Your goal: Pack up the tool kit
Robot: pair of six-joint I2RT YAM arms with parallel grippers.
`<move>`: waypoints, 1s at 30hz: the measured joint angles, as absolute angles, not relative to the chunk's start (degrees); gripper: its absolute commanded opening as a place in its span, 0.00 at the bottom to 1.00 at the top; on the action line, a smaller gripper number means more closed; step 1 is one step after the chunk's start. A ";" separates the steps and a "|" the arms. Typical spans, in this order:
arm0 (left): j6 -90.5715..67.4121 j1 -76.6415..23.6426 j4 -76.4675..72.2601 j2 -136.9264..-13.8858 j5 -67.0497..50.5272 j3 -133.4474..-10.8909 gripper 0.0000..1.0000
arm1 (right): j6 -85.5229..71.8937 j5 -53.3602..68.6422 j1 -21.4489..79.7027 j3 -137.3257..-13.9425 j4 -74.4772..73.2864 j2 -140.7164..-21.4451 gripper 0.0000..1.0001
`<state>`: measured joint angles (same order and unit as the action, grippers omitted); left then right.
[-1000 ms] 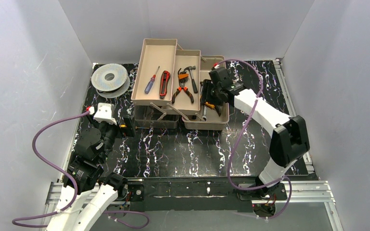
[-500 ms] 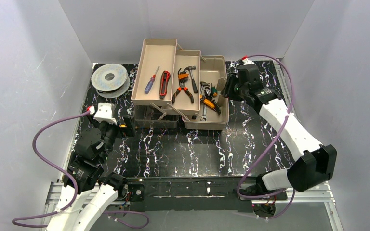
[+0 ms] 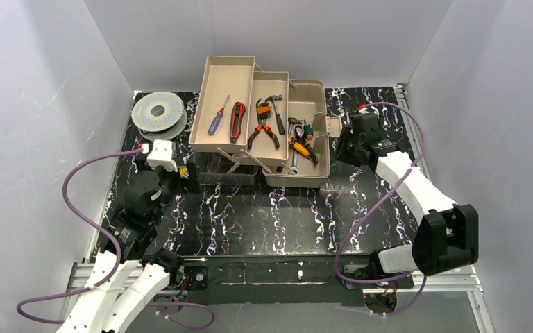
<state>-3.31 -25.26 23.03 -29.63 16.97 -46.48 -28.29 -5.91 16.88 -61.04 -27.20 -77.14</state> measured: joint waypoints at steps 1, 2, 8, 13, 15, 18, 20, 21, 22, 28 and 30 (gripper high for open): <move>-3.75 -25.26 23.40 -30.52 16.95 -46.59 0.98 | -28.29 -5.89 16.88 -60.51 -27.20 -77.97 0.46; -4.36 -25.26 24.08 -31.55 16.93 -46.89 0.98 | -28.29 -5.80 16.88 -59.94 -27.16 -78.43 0.46; -10.24 -25.26 27.03 -37.43 17.65 -50.41 0.98 | -28.27 -5.78 16.95 -58.22 -27.03 -79.66 0.46; -16.86 -25.12 28.60 -38.11 19.53 -50.76 0.98 | -28.27 -5.78 16.95 -58.22 -26.89 -82.56 0.46; -18.76 -24.40 29.06 -37.91 20.01 -50.92 0.98 | -28.27 -5.78 16.95 -58.22 -26.89 -83.92 0.64; -20.78 -20.91 30.55 -38.50 19.51 -52.73 0.98 | -25.89 -4.38 16.27 -57.30 -23.75 -84.31 0.62; -22.00 -16.25 30.96 -39.24 17.58 -54.28 0.98 | -25.76 -3.18 16.19 -56.75 -21.85 -84.34 0.62; -22.50 -13.13 31.07 -39.55 15.70 -54.87 0.98 | -25.71 -2.87 16.19 -56.40 -21.19 -84.16 0.62; -23.22 -9.34 31.18 -39.99 13.67 -55.40 0.98 | -25.71 -2.72 16.10 -56.12 -20.82 -84.01 0.62; -28.40 10.44 30.92 -44.21 -2.76 -56.53 0.98 | -25.89 -3.14 16.21 -55.61 -20.36 -80.05 0.66; -31.38 16.05 29.10 -46.65 -9.41 -56.25 0.98 | -26.17 -3.38 16.21 -55.57 -20.29 -77.56 0.67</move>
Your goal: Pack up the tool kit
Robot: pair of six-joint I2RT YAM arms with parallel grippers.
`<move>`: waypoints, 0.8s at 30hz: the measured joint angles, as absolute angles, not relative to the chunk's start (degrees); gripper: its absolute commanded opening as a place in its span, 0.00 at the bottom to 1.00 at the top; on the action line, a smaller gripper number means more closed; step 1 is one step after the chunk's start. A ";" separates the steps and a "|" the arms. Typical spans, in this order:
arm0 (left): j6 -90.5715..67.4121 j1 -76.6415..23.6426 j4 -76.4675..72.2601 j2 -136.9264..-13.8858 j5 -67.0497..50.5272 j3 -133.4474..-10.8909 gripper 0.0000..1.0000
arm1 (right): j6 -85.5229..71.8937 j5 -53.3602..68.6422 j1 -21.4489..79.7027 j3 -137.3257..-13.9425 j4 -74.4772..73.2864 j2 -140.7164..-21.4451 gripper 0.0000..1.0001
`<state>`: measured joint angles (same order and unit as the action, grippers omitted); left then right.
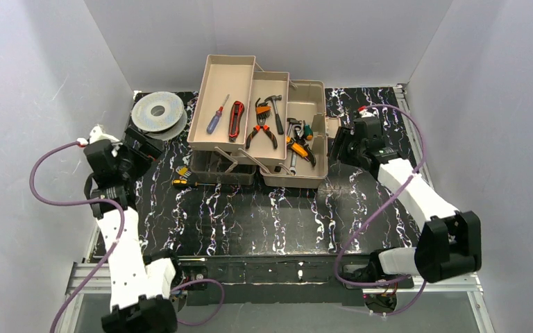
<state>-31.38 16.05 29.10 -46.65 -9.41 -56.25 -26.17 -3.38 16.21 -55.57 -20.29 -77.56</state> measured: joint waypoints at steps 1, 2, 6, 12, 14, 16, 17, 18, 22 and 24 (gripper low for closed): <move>-33.82 19.27 26.70 -48.25 -13.76 -55.40 0.98 | -26.37 -3.11 16.29 -55.51 -19.77 -76.01 0.67; -36.21 21.54 23.83 -49.76 -17.52 -53.95 0.98 | -26.46 -2.94 16.56 -55.35 -19.03 -74.59 0.67; -45.65 26.28 13.13 -56.90 -28.10 -45.41 0.95 | -26.59 -0.56 17.61 -53.56 -15.51 -69.41 0.67; -51.68 26.37 5.82 -65.39 -34.28 -39.79 0.96 | -26.52 3.07 18.85 -53.76 -14.50 -72.60 0.66; -52.14 25.80 3.55 -66.02 -34.61 -39.79 0.96 | -26.59 3.22 19.18 -54.39 -15.20 -75.81 0.64; -52.47 24.77 1.15 -66.46 -34.48 -39.79 0.95 | -26.65 3.07 19.31 -54.96 -16.16 -78.41 0.62; -52.51 24.16 0.30 -66.74 -34.46 -39.79 0.94 | -26.74 2.90 19.38 -55.22 -16.75 -79.53 0.61; -52.51 23.27 -0.75 -67.33 -34.35 -39.79 0.93 | -26.76 2.72 19.38 -55.42 -17.15 -80.25 0.60; -52.73 20.75 -4.19 -71.33 -33.85 -39.62 0.88 | -26.87 2.04 19.42 -55.72 -18.20 -81.38 0.58; -52.80 20.14 -6.20 -73.67 -33.58 -38.81 0.83 | -26.98 1.89 19.42 -55.72 -18.22 -81.36 0.57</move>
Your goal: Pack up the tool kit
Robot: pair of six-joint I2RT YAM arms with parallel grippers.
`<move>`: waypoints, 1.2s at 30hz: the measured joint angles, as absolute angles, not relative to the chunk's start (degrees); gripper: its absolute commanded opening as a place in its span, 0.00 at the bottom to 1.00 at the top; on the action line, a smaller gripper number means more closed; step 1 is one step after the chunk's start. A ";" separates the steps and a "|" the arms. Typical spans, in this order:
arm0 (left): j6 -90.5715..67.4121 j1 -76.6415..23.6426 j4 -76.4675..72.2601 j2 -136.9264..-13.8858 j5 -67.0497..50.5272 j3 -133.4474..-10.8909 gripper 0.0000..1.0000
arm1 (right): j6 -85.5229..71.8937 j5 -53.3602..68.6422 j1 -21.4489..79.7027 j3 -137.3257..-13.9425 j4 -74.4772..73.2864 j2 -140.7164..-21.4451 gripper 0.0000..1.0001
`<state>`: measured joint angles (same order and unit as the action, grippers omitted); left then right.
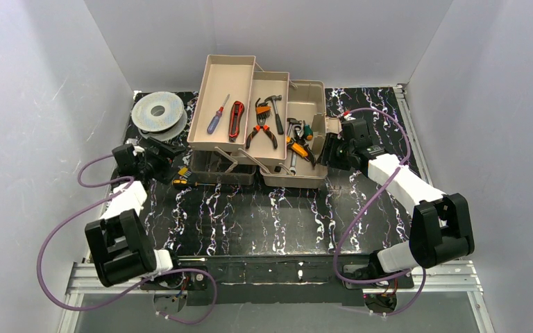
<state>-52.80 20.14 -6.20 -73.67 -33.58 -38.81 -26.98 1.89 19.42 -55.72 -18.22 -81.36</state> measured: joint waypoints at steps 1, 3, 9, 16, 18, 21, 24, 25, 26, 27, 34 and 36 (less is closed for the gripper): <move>-52.93 20.01 -6.90 -74.81 -33.50 -38.39 0.81 | -27.00 1.89 19.42 -55.72 -18.22 -81.36 0.57; -52.90 19.59 -7.68 -76.64 -33.43 -37.78 0.75 | -27.00 1.85 19.42 -55.72 -18.22 -81.36 0.56; -51.07 16.88 -9.89 -79.50 -33.45 -37.76 0.67 | -26.98 1.91 19.42 -55.72 -18.24 -81.36 0.54; -49.41 14.24 -12.84 -81.93 -34.54 -37.95 0.60 | -27.00 2.63 19.42 -55.72 -18.22 -81.47 0.51; -48.73 13.54 -12.86 -83.44 -34.63 -38.41 0.54 | -27.00 2.96 19.42 -55.72 -18.20 -81.62 0.51; -48.16 12.38 -12.82 -84.60 -34.28 -38.65 0.40 | -27.00 3.22 19.42 -55.72 -18.22 -81.91 0.50; -46.46 10.96 -12.58 -84.79 -32.95 -39.97 0.25 | -26.98 3.22 19.44 -55.72 -18.20 -81.91 0.50; -44.80 10.20 -11.77 -84.62 -31.51 -40.91 0.18 | -26.98 3.22 19.53 -55.72 -18.22 -81.91 0.49; -43.31 9.41 -10.96 -84.44 -29.78 -41.71 0.13 | -26.98 3.22 19.53 -55.72 -18.20 -81.91 0.49; -41.98 8.71 -10.13 -84.29 -28.29 -42.39 0.09 | -26.98 3.25 19.53 -55.72 -18.20 -81.91 0.49; -30.06 0.36 -3.95 -80.77 -12.01 -45.30 0.00 | -26.92 3.18 19.53 -55.72 -18.22 -81.91 0.49; -28.12 -2.44 -2.50 -79.33 -7.46 -45.36 0.00 | -26.74 2.63 19.53 -55.72 -18.22 -81.91 0.49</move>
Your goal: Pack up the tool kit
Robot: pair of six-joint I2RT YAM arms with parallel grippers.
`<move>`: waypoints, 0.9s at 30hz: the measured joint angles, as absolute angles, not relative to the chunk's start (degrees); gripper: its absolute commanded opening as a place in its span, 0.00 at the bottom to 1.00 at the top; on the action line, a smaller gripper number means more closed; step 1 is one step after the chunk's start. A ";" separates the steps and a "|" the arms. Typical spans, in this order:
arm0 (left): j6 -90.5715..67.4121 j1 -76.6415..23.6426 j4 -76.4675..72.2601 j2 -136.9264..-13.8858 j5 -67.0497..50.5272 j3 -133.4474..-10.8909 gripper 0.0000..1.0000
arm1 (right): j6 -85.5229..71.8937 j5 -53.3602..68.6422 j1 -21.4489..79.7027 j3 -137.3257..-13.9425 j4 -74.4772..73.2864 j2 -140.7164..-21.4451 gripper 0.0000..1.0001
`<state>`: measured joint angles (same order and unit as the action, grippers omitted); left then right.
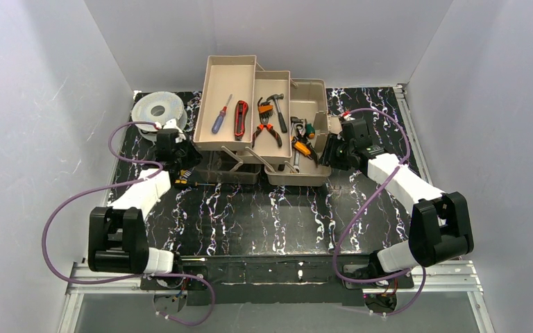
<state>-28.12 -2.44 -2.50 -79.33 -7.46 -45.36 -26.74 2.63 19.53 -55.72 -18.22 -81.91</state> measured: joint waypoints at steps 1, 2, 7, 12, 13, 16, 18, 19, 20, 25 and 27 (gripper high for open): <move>-27.40 -3.60 -2.07 -78.65 -5.19 -45.36 0.00 | -26.76 2.39 19.53 -55.72 -18.22 -81.91 0.49; -26.79 -4.58 -1.65 -78.08 -3.44 -45.36 0.00 | -26.76 2.09 19.46 -55.72 -18.22 -81.91 0.49; -23.42 -9.08 -0.80 -76.14 4.51 -45.36 0.00 | -26.74 0.64 19.51 -55.72 -18.22 -81.91 0.48; -20.40 -12.80 0.19 -73.76 11.09 -45.36 0.00 | -26.72 -0.32 19.49 -55.70 -18.22 -81.80 0.48; -19.86 -13.56 0.27 -73.32 12.40 -45.43 0.00 | -26.74 -0.36 19.49 -55.70 -18.22 -81.78 0.48; -17.80 -16.97 0.56 -71.92 17.91 -46.26 0.00 | -26.76 -1.08 19.49 -55.53 -18.15 -81.56 0.48; -16.73 -18.61 0.49 -71.13 20.73 -47.20 0.00 | -26.87 -1.67 19.51 -55.37 -18.20 -81.30 0.48; -16.43 -18.98 0.51 -70.85 21.47 -47.57 0.00 | -26.92 -1.89 19.53 -55.33 -18.26 -81.10 0.48; -16.16 -19.31 0.49 -70.52 22.17 -47.94 0.00 | -27.00 -2.09 19.55 -55.27 -18.28 -80.90 0.48; -15.38 -20.05 0.49 -68.86 23.55 -48.69 0.00 | -27.46 -3.36 19.64 -54.17 -18.55 -78.30 0.48; -14.70 -20.53 0.51 -68.34 23.66 -49.06 0.00 | -27.68 -3.68 19.64 -54.08 -18.59 -77.45 0.48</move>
